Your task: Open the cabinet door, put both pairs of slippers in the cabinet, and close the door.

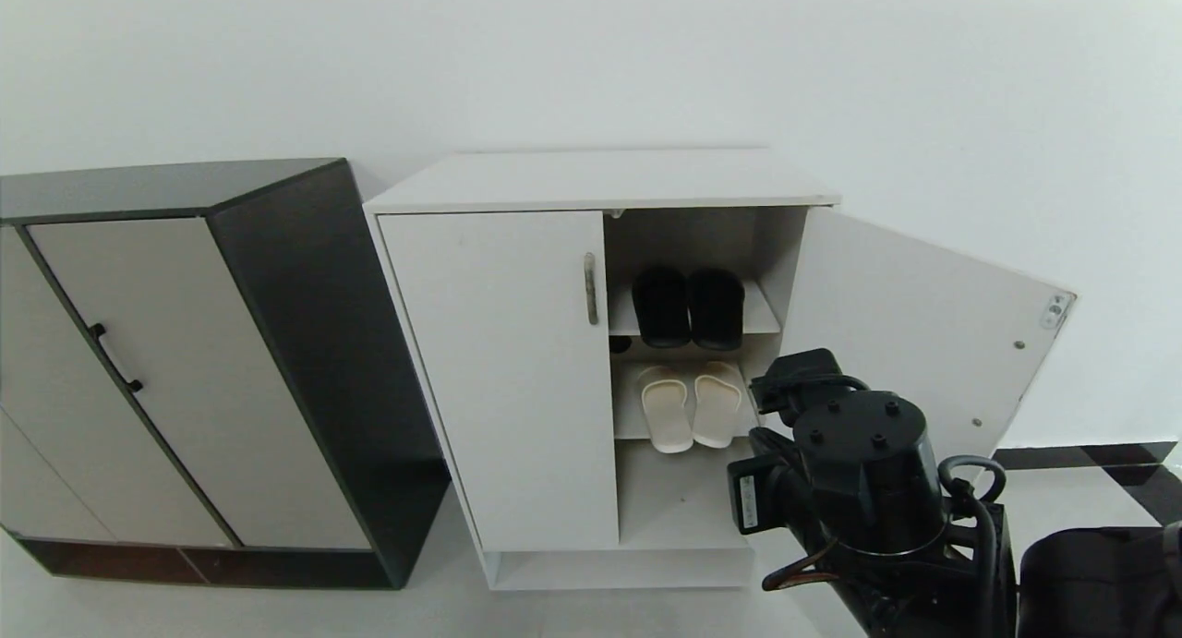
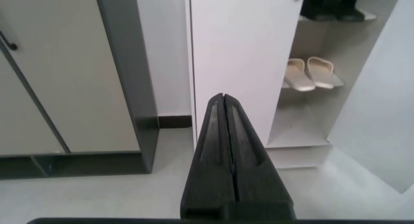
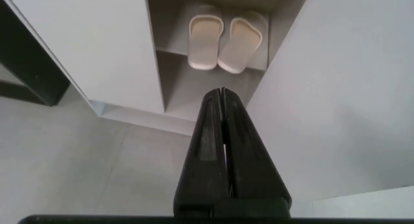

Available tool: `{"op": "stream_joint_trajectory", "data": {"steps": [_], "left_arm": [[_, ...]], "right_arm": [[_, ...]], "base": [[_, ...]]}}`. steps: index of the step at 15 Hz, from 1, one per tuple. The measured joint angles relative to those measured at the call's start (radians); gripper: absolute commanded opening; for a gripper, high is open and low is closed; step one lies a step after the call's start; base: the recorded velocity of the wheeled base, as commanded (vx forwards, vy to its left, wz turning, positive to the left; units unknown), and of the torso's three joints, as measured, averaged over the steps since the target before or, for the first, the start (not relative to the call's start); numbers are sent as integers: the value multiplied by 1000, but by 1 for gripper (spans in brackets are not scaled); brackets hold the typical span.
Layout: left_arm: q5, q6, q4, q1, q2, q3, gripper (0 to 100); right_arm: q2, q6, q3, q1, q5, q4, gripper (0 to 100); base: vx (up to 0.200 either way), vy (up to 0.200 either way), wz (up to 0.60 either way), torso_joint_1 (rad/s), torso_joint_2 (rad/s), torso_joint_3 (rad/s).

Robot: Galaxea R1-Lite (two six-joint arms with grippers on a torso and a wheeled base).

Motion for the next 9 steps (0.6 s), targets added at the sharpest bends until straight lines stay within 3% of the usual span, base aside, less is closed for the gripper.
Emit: {"op": "stream_joint_trajectory", "data": {"steps": [9], "left_arm": [[0, -1, 0, 0, 0, 0, 0]], "right_arm": [[2, 0, 1, 0, -3, 1, 0]], "base": [[0, 0, 0, 172, -486, -314]]}}
